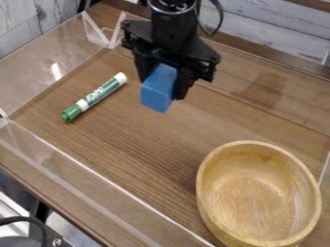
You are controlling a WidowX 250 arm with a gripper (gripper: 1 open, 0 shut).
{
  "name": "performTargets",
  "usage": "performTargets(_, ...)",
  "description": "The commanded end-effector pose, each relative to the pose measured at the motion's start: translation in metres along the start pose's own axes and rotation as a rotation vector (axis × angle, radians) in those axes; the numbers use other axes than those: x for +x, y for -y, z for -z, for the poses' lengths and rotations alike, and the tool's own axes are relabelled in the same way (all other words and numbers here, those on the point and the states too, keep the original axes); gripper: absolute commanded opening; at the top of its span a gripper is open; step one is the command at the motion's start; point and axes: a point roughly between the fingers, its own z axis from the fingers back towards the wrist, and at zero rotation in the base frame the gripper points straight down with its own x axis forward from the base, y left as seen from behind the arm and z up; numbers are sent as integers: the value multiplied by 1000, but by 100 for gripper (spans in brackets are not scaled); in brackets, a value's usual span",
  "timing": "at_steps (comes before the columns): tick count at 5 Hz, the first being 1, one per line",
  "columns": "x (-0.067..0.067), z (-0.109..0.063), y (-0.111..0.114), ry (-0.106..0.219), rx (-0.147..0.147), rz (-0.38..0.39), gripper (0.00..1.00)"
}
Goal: Remove the blue block from inside the brown bowl and put it on the table
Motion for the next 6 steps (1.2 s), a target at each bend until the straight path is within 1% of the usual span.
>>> performTargets(1, 4, -3, -5, 25, 8, -16, 0)
performTargets(4, -2, 18, -14, -6, 28, -45, 0)
performTargets(6, -7, 30, -18, -19, 29, -45, 0)
